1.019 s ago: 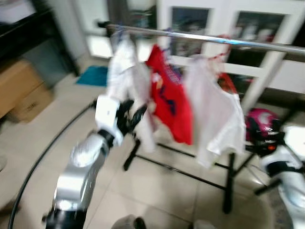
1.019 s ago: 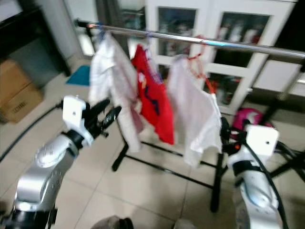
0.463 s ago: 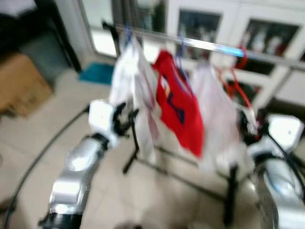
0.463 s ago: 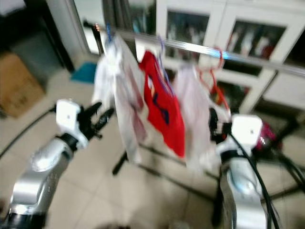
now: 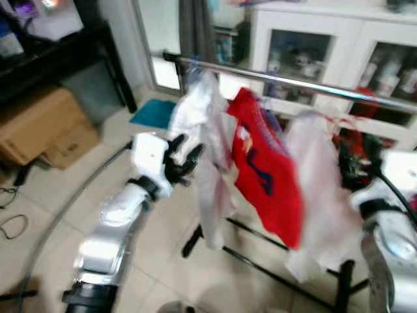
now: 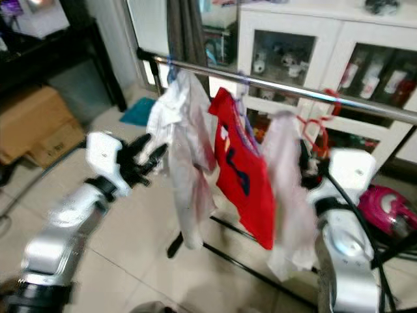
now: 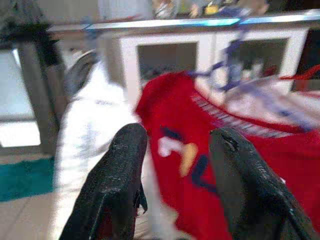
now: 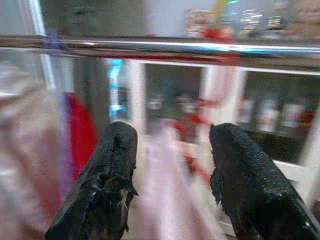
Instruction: Hang hanger
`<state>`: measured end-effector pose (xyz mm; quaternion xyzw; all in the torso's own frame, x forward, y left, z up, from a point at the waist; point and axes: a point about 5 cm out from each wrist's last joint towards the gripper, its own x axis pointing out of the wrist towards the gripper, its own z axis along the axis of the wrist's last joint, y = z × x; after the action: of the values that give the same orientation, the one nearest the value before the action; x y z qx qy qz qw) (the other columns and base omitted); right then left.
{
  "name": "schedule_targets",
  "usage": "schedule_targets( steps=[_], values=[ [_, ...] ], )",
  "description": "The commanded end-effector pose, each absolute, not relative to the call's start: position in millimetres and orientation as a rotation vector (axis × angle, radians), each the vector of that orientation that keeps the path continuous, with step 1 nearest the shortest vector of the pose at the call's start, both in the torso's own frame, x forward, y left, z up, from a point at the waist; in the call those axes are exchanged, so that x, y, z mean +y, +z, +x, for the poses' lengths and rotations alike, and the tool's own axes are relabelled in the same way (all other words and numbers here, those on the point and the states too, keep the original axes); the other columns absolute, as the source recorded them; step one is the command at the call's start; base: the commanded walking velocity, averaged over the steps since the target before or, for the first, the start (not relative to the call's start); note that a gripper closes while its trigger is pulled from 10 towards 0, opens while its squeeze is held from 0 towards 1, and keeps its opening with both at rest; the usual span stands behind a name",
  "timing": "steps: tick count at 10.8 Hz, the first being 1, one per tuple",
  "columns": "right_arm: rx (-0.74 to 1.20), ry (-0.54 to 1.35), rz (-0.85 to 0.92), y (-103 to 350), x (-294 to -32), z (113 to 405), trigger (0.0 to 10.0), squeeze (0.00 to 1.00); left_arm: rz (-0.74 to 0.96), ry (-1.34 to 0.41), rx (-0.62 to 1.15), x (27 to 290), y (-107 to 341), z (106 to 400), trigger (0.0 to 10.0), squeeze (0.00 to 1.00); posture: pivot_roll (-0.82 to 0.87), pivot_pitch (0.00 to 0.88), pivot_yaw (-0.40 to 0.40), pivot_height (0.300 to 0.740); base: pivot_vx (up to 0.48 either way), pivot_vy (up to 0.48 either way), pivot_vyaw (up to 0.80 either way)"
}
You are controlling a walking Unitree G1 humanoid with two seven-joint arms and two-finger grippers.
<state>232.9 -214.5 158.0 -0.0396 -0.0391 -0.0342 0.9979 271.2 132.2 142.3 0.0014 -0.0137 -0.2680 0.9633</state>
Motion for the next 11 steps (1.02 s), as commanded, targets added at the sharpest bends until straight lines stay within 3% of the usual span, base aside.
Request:
schedule_targets(
  steps=[1,4,7,9,10,11],
  values=[
    [-0.043,-0.038,-0.089,160.0,-221.4,236.4,10.0,1.00,0.005,-0.591,-0.046,127.7,145.9,273.2,10.0,0.00,-0.09,0.000,0.064,0.740,0.000,0.000,0.00],
    [0.078,0.006,-0.214,173.8,-251.3,255.2,10.0,1.00,0.025,-0.807,-0.010,114.3,147.6,270.1,10.0,0.00,-0.09,0.000,0.063,0.740,0.000,0.000,0.00],
    [0.207,-0.048,-0.203,180.8,-289.5,264.9,10.0,1.00,0.024,-0.804,0.009,112.8,143.2,273.2,10.0,0.00,-0.10,0.000,0.055,0.740,0.000,0.000,0.00],
    [0.246,-0.045,-0.199,182.5,-295.8,273.3,10.0,1.00,0.046,-0.771,0.005,114.1,143.1,275.3,10.0,0.00,-0.09,0.000,0.038,0.740,0.000,0.000,0.00],
    [0.221,-0.020,-0.205,181.3,-286.3,274.5,10.0,0.00,0.040,-0.708,0.001,117.9,143.1,280.0,10.0,0.00,-0.08,0.000,0.034,0.740,0.000,-0.300,0.00],
    [0.177,-0.037,-0.108,169.7,-267.0,273.6,10.0,0.00,0.027,-0.662,-0.006,120.2,143.5,282.5,10.0,0.00,-0.08,0.000,0.030,0.740,0.000,-0.371,0.00]
  ],
)
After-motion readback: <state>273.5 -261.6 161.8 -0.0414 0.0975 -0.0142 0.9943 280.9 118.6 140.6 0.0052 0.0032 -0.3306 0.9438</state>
